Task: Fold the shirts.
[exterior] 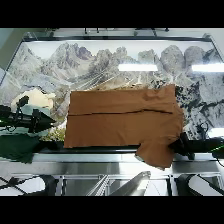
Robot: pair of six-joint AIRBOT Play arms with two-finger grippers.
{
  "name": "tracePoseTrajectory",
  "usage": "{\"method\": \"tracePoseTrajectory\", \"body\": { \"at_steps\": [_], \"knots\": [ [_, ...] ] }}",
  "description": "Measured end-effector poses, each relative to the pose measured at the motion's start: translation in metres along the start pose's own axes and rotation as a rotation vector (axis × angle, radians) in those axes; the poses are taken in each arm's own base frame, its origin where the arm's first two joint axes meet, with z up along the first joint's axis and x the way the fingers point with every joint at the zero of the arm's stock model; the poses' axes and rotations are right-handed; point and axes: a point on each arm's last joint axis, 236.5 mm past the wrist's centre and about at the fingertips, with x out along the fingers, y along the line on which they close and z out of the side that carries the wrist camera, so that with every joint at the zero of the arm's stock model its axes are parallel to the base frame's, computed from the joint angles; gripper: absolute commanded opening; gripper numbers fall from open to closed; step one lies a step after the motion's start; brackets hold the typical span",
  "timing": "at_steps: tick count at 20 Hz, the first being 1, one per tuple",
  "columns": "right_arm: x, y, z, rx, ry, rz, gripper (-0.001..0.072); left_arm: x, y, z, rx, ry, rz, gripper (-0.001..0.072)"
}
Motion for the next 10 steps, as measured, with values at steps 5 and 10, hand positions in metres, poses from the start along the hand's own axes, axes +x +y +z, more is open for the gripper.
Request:
{"method": "tracePoseTrajectory", "body": {
  "at_steps": [5, 10],
  "knots": [
    [0.005, 0.012, 0.009, -0.056, -0.046, 0.042, 0.0018, 0.012, 0.027, -0.03, -0.086, 0.086, 0.074, 0.0616],
    [0.006, 0.016, 0.013, -0.083, -0.067, 0.056, 0.0018, 0.037, 0.051, -0.053, -0.173, 0.11, 0.104, 0.0615]
  ]
}}
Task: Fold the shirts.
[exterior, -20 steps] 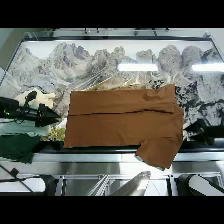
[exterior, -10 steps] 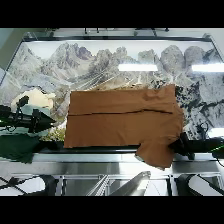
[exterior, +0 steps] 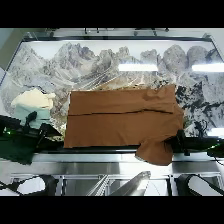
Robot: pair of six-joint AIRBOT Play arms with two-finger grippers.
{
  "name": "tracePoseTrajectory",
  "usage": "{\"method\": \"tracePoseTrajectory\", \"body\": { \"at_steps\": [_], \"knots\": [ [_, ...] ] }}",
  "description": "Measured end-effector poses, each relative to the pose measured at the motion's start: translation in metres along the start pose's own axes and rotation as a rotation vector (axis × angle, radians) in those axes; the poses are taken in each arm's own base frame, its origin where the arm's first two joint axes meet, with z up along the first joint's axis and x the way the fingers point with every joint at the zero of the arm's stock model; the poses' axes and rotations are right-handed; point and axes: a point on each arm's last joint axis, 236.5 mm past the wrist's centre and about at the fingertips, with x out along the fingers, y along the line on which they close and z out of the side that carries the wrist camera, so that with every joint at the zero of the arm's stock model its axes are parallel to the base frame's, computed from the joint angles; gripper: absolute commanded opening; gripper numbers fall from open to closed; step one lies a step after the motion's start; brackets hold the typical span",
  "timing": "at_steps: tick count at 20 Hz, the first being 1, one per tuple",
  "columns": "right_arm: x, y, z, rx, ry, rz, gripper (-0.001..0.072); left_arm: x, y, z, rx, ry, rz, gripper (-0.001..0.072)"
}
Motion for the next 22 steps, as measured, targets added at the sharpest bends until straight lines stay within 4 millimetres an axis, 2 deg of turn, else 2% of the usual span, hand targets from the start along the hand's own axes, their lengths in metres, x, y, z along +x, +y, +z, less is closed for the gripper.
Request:
{"method": "tracePoseTrajectory", "body": {
  "at_steps": [5, 6, 7, 8, 11, 16, 18, 22],
  "knots": [
    [0.0, 0.002, 0.002, -0.015, -0.009, 0.009, 0.0018, 0.034, -0.005, -0.022, 0.013, 0.084, 0.023, 0.0598],
    [0.0, 0.003, 0.003, -0.016, -0.014, 0.011, 0.0018, 0.042, -0.008, -0.025, 0.034, 0.099, 0.039, 0.0384],
    [0.0, 0.003, 0.003, -0.019, -0.014, 0.012, 0.0018, 0.05, -0.008, -0.022, 0.069, 0.096, 0.072, 0.0061],
    [0.0, 0.003, 0.003, -0.022, -0.014, 0.015, 0.0018, 0.057, -0.009, -0.018, 0.106, 0.086, 0.105, 0.0023],
    [0.0, 0.005, 0.002, -0.022, -0.008, 0.021, 0.0018, 0.064, -0.024, -0.009, 0.201, 0.084, 0.147, 0.0023],
    [-0.008, -0.005, -0.008, 0.011, 0.05, -0.049, 0.0017, 0.054, -0.043, -0.004, 0.233, 0.09, 0.128, 0.0023],
    [-0.018, -0.012, -0.007, 0.011, 0.055, -0.114, 0.0017, 0.049, -0.044, -0.003, 0.225, 0.088, 0.115, 0.0023],
    [-0.049, -0.001, 0.008, 0.002, -0.011, -0.161, 0.0017, 0.041, -0.043, -0.001, 0.196, 0.079, 0.094, 0.0023]
  ]
}}
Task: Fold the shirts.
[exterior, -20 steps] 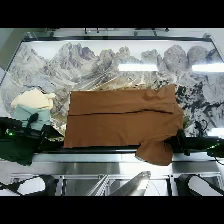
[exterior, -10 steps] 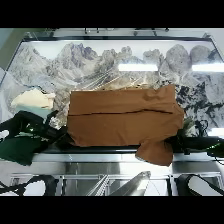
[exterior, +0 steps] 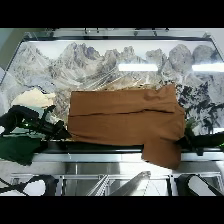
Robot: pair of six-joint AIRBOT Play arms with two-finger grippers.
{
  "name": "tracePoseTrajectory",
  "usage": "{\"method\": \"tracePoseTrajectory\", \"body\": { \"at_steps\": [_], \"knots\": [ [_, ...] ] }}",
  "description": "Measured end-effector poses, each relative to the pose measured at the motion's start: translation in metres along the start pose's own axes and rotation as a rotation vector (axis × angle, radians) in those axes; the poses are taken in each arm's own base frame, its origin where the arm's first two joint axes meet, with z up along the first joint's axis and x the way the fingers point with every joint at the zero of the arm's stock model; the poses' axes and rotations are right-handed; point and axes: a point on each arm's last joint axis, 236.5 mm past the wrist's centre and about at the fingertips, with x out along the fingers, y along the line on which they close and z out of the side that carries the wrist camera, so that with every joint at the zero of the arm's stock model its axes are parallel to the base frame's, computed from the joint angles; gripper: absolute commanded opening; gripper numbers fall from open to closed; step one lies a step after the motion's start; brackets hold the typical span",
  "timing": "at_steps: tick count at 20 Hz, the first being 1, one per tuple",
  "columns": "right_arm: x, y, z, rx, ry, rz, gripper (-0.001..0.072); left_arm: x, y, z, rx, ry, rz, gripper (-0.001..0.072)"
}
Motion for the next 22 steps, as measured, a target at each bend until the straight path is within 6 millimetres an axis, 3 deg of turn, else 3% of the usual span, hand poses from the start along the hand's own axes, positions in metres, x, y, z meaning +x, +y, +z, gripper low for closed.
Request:
{"method": "tracePoseTrajectory", "body": {
  "at_steps": [4, 11, 13, 16, 19, 22],
  "knots": [
    [-0.025, 0.011, 0.007, -0.015, -0.066, -0.012, 0.0018, -0.004, 0.0, -0.002, -0.012, 0.002, -0.016, 0.0023],
    [-0.034, 0.007, -0.001, -0.014, -0.049, -0.048, 0.0018, -0.014, 0.011, -0.014, 0.007, 0.024, 0.039, 0.0024],
    [-0.034, 0.028, -0.001, -0.035, -0.048, 0.036, 0.0019, -0.027, 0.004, -0.01, 0.034, -0.021, 0.046, 0.0025],
    [-0.041, 0.074, 0.004, -0.067, -0.077, 0.233, 0.0019, -0.058, -0.022, 0.007, 0.121, -0.113, 0.047, 0.0025],
    [-0.051, 0.109, 0.026, -0.057, -0.151, 0.403, 0.0019, -0.085, -0.053, 0.032, 0.211, -0.178, 0.038, 0.0025],
    [-0.052, 0.129, 0.06, -0.043, -0.229, 0.521, 0.0019, -0.095, -0.073, 0.064, 0.259, -0.185, 0.031, 0.0025]
  ]
}}
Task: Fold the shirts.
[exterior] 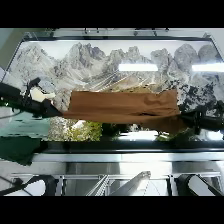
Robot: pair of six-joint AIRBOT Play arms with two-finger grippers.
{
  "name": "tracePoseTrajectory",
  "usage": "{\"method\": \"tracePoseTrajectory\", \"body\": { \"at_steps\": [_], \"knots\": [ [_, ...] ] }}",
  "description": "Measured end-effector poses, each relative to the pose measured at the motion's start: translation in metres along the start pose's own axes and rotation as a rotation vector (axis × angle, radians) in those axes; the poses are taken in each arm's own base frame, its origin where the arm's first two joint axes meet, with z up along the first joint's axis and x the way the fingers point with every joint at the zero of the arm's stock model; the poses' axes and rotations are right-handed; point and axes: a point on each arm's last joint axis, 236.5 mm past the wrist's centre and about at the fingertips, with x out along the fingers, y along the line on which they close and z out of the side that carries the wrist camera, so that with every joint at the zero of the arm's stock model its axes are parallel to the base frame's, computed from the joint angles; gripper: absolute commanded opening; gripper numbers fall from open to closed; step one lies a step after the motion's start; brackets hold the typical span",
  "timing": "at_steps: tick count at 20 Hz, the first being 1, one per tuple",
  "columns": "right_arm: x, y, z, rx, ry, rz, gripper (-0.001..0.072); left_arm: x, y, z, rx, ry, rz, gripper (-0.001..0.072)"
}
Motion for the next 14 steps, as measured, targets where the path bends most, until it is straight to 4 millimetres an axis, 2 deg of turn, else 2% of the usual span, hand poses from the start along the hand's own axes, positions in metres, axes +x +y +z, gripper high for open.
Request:
{"method": "tracePoseTrajectory", "body": {
  "at_steps": [4, 7, 10, 12, 13, 14],
  "knots": [
    [0.025, 0.008, 0.06, -0.041, -0.135, 0.096, 0.0019, 0.017, 0.007, 0.056, 0.021, 0.013, -0.007, 0.0025],
    [0.047, 0.003, 0.097, -0.093, -0.182, 0.085, 0.0018, 0.036, 0.025, 0.094, 0.008, 0.024, -0.008, 0.0025],
    [0.07, -0.003, 0.118, -0.169, -0.193, 0.054, 0.0018, 0.057, 0.044, 0.119, -0.013, 0.04, -0.014, 0.0025],
    [0.082, -0.007, 0.126, -0.214, -0.198, 0.02, 0.0023, 0.069, 0.049, 0.126, -0.014, 0.065, -0.016, 0.0026],
    [0.086, -0.01, 0.127, -0.237, -0.197, 0.0, 0.017, 0.075, 0.051, 0.129, -0.009, 0.076, -0.016, 0.0223],
    [0.089, -0.014, 0.128, -0.255, -0.195, -0.02, 0.0334, 0.081, 0.051, 0.131, -0.002, 0.087, -0.016, 0.0485]
  ]
}}
